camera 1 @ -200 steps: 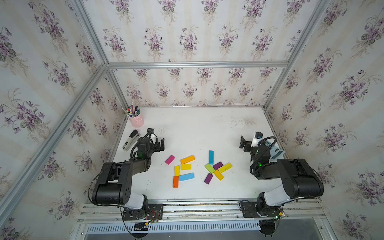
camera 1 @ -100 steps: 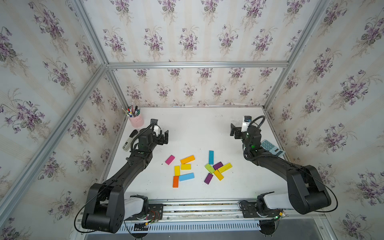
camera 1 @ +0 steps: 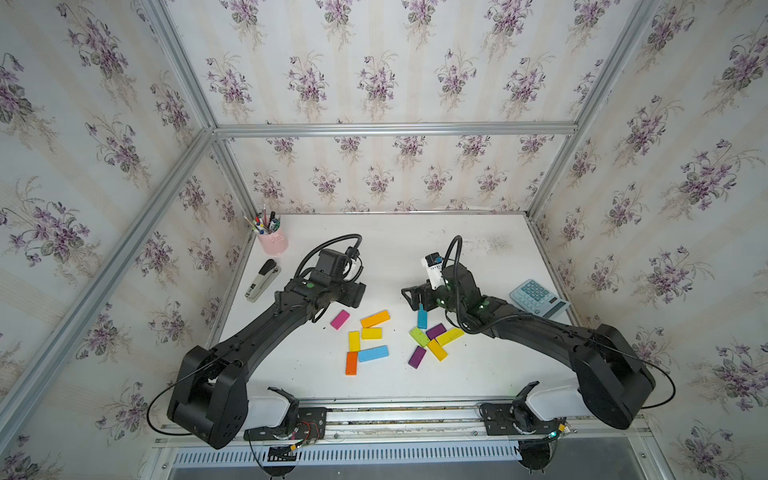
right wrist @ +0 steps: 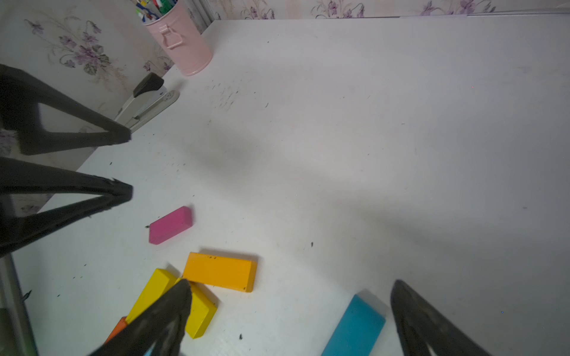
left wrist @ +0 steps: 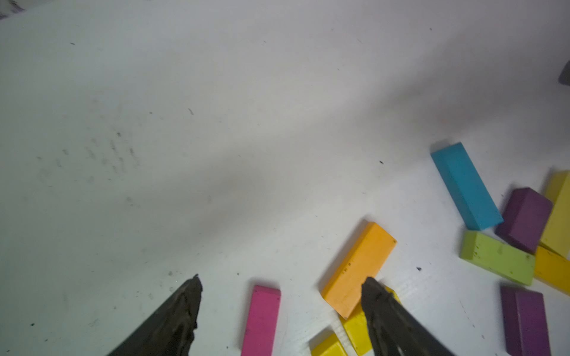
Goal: Assemble the letter t with building blocks
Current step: Pick up the building block from the center of the board.
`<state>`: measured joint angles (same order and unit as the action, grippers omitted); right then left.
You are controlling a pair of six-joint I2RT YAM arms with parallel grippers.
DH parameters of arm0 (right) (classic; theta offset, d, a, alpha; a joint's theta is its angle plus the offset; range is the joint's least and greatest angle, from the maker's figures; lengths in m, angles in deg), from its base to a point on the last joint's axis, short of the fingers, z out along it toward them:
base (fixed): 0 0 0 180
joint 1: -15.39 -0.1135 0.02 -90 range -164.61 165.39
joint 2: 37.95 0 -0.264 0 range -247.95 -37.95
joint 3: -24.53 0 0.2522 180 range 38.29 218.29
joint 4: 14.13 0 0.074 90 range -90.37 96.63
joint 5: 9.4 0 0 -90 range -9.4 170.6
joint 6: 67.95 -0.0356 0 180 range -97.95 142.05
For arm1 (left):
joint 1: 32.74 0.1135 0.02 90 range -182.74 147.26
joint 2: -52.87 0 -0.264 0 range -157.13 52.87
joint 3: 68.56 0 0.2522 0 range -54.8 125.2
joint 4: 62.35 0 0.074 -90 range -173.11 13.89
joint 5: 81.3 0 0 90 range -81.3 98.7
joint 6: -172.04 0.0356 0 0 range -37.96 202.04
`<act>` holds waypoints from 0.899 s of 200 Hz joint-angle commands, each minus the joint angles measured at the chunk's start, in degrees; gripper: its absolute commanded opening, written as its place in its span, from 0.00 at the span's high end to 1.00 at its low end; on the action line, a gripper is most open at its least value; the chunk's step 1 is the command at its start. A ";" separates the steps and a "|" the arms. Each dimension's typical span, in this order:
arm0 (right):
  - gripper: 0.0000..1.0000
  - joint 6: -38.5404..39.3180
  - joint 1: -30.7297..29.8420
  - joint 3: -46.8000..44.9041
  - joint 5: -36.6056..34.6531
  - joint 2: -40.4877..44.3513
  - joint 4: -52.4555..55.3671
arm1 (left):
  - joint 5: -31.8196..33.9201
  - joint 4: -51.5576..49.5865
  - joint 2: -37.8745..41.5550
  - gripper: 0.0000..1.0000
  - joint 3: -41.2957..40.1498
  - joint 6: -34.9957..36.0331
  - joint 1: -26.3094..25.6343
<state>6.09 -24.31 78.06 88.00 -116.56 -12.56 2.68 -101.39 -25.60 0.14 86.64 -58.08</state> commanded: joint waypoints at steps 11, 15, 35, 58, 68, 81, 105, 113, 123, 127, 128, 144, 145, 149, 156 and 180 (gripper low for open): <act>0.00 -4.76 -1.42 -5.55 11.02 5.23 -9.26 | 0.28 -5.29 -2.12 0.17 1.03 0.27 -4.37; 0.00 -4.42 -1.77 -6.01 11.61 5.79 -9.98 | 0.39 -5.23 -3.99 0.17 1.11 0.19 -4.59; 0.00 -2.12 -2.88 -7.60 12.03 8.45 -11.81 | -0.39 -6.02 -7.96 0.21 2.76 -0.61 -5.23; 0.00 -1.02 -2.87 -10.23 12.11 10.85 -15.20 | 0.00 -6.99 -12.40 0.22 4.53 -1.09 -6.61; 0.00 -0.52 -2.91 -10.99 12.32 11.56 -16.30 | 0.66 -6.91 -14.00 0.22 5.02 -1.16 -7.75; 0.00 0.13 -2.92 -11.38 11.98 11.90 -16.55 | 1.16 -6.24 -15.68 0.22 5.40 -1.42 -9.07; 0.00 0.37 -2.92 -11.35 13.34 11.65 -16.97 | 1.54 -5.05 -18.31 0.23 5.86 -2.38 -9.90; 0.00 0.11 -2.89 -11.25 13.77 11.47 -16.92 | 1.58 -4.89 -19.30 0.23 6.13 -2.58 -9.97; 0.00 -0.32 -2.86 -11.12 13.87 11.46 -16.91 | 1.80 -4.55 -20.22 0.23 6.36 -2.88 -10.07; 0.00 -0.38 -2.89 -11.16 13.74 11.53 -16.86 | 1.88 -4.44 -20.58 0.24 6.48 -2.91 -10.08; 0.00 -0.38 -2.91 -11.18 13.68 11.54 -16.84 | 1.89 -4.43 -20.66 0.24 6.54 -2.92 -10.08; 0.00 0.09 -2.91 -11.01 12.99 11.72 -16.27 | 2.35 -4.12 -21.53 0.24 7.09 -3.35 -10.25; 0.00 0.12 -2.92 -11.02 12.90 11.72 -16.19 | 2.38 -4.10 -21.58 0.24 7.10 -3.36 -10.25; 0.00 0.27 -2.92 -10.95 12.83 11.79 -15.92 | 2.58 -3.94 -21.75 0.24 7.11 -3.44 -10.25; 0.00 0.41 -2.87 -10.94 12.71 11.81 -15.79 | 2.68 -3.86 -22.01 0.24 7.32 -3.55 -10.30; 0.00 0.41 -2.92 -10.73 13.08 11.64 -15.69 | 2.64 -5.05 -23.83 0.24 8.83 -3.76 -10.25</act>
<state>5.93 -27.24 66.89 100.87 -105.04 -27.29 4.36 -106.26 -48.12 7.64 83.67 -68.38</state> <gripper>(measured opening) 0.998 0.763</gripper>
